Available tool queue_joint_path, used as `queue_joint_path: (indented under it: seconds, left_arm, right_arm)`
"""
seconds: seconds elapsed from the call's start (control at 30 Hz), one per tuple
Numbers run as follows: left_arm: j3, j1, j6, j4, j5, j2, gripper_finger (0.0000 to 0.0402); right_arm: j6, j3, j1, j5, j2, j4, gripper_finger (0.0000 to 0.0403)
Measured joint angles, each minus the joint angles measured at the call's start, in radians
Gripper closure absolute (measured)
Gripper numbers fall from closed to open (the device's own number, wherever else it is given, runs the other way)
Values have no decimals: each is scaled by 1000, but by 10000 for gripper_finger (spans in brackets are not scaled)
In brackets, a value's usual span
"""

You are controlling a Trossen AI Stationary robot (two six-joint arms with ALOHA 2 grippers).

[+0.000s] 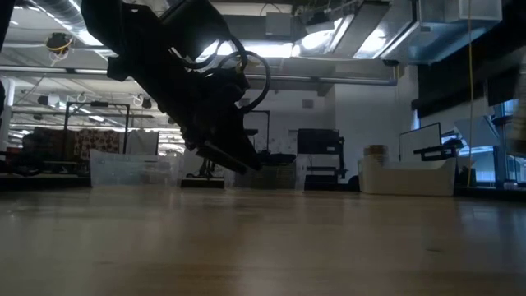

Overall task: Sort spices by type
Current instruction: Put the right gold seasoning bottle into the white bin

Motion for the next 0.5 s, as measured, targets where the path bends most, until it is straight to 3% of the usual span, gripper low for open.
queue_joint_path:
  seconds: [0.2, 0.5]
  left_arm:
    - [0, -8, -17, -22, 0, 0, 89]
    - [0, -61, 53, -51, 1, -36, 89]
  right_arm:
    - [-150, 0, -165, 69, -64, -108, 122]
    - [-405, 0, -444, 167, -133, -137, 120]
